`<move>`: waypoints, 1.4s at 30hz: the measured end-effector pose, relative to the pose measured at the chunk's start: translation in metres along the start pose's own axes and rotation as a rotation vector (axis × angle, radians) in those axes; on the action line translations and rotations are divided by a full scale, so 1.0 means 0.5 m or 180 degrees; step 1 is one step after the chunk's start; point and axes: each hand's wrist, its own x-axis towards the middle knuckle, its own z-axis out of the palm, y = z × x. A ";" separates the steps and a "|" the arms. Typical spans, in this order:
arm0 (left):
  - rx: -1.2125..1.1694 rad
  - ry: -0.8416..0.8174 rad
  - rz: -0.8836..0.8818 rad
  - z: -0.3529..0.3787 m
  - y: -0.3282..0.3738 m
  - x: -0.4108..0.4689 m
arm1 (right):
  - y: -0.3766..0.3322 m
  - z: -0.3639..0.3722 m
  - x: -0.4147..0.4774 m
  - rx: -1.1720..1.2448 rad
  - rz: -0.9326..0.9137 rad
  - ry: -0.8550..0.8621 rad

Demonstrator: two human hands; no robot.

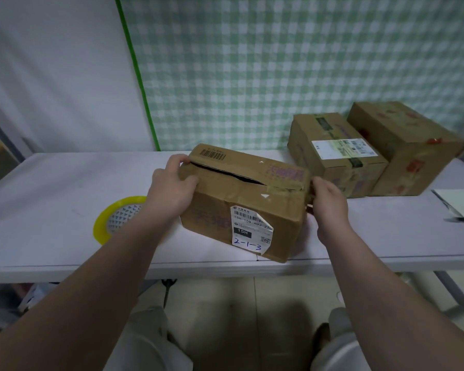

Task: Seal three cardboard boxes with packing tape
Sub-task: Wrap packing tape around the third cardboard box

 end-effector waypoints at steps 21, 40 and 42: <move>0.1596 -0.0624 0.1945 -0.024 0.017 -0.072 | -0.074 0.023 -0.076 -0.2602 -0.1981 -0.1029; 0.2579 -0.0896 0.1964 -0.022 0.012 -0.072 | -0.079 0.052 -0.067 -0.3777 -0.2392 -0.1526; 0.2576 -0.0937 0.1850 -0.021 0.017 -0.073 | -0.077 0.052 -0.061 -0.3710 -0.2345 -0.1564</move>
